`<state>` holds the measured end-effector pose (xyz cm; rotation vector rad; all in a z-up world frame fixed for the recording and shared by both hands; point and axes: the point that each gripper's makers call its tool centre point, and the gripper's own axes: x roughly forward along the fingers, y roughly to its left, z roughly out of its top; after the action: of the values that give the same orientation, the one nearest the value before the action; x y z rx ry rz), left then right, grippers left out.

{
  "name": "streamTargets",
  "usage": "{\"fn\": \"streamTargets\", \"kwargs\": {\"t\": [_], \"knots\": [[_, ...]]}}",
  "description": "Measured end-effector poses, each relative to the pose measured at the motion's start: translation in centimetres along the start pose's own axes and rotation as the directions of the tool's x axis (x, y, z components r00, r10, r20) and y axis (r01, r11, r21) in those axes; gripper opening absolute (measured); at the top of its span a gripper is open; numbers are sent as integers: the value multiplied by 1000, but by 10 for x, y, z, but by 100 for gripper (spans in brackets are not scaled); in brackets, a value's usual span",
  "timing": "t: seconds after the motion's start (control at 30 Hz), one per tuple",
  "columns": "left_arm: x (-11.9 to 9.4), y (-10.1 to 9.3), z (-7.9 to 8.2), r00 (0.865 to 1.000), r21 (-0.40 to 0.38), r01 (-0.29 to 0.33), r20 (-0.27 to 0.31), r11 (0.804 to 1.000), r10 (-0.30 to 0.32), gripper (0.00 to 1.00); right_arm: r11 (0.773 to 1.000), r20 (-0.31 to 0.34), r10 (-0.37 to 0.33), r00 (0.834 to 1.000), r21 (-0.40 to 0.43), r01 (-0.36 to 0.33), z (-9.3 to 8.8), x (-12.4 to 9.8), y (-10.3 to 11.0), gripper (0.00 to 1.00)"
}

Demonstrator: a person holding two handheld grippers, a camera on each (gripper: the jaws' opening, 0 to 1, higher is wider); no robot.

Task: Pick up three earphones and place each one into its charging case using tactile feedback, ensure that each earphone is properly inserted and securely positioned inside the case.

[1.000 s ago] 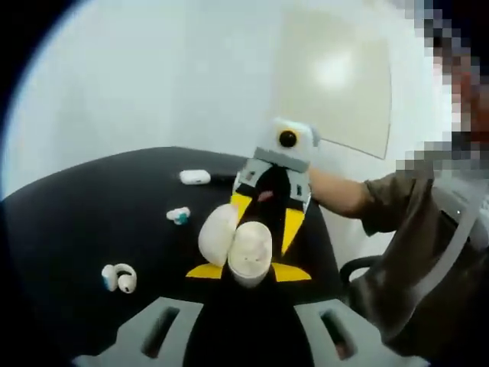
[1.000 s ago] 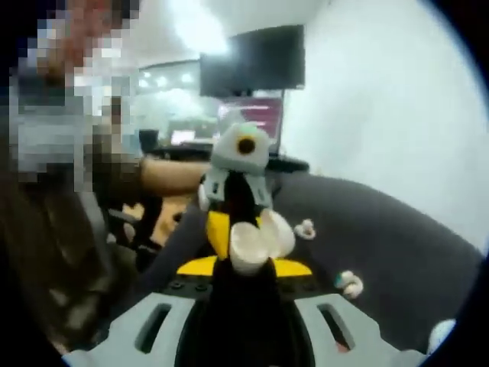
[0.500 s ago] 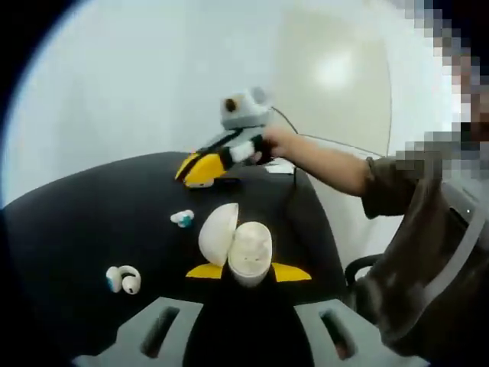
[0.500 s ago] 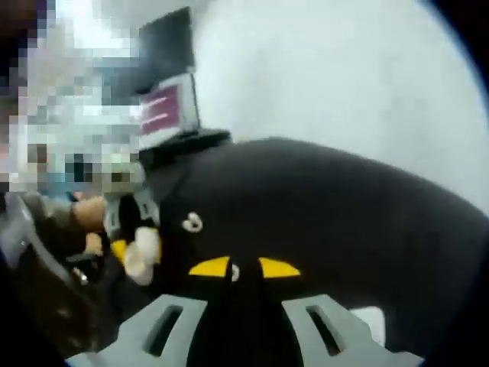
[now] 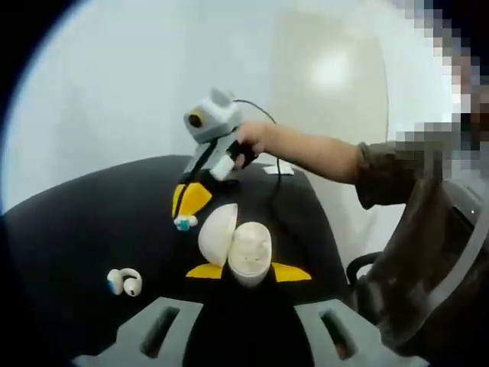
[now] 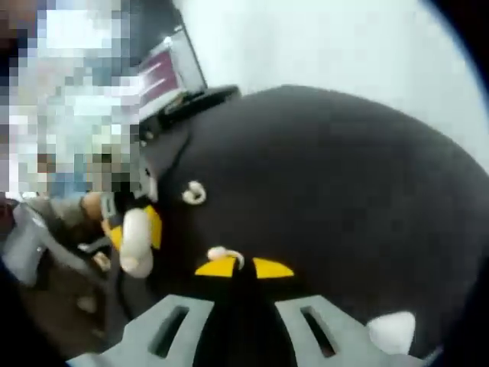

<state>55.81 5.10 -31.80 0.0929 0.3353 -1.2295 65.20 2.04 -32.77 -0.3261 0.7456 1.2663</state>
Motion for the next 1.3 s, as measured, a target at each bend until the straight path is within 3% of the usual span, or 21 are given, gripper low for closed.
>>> {"fn": "streamTargets", "kwargs": {"t": [0.07,0.17,0.23,0.3,0.4,0.5,0.53,0.67,0.83,0.87,0.9,0.97,1.03,1.17,1.3], "knots": [[0,0,0,1000,1,0,2,1000,0,18,997,-23,-37,999,-62,36,-1,-1,1,6],[1,-1,0,1000,-4,3,2,1000,-3,18,975,-33,-110,993,-196,101,0,-1,3,5],[1,-2,1,1000,-7,3,3,1000,-3,18,964,-20,-139,990,-233,131,2,-4,4,5],[1,-1,1,1000,-13,1,4,1000,-1,18,954,20,-162,987,-253,162,7,-8,6,5],[1,1,2,1000,-33,-5,7,999,5,18,917,123,-226,966,-308,254,20,-21,10,5],[1,2,2,1000,-50,-8,6,999,8,18,865,237,-267,934,-369,341,35,-41,26,5],[1,2,2,1000,-59,-9,5,998,9,18,836,296,-282,913,-391,385,43,-50,35,5],[0,3,2,1000,-66,-12,4,998,12,18,762,433,-296,852,-431,484,54,-69,68,5],[0,4,1,1000,-65,-15,2,998,15,18,647,472,-308,826,-532,546,46,-62,98,5],[-1,4,1,1000,-66,-16,2,998,16,18,615,476,-331,815,-546,568,45,-59,98,5],[-1,4,0,1000,-67,-17,1,998,17,18,560,476,-358,803,-579,592,42,-55,98,5],[-1,4,0,1000,-66,-19,0,998,19,18,514,452,-391,801,-615,598,35,-47,96,5],[-1,5,-1,1000,-64,-21,-1,998,21,18,497,434,-390,812,-644,582,29,-37,98,5],[-2,6,-1,1000,-61,-23,-1,998,23,18,394,444,-438,781,-686,611,28,-32,95,5],[-2,7,-2,1000,-59,-26,-2,998,26,18,345,440,-452,776,-716,607,26,-25,98,5]]}}
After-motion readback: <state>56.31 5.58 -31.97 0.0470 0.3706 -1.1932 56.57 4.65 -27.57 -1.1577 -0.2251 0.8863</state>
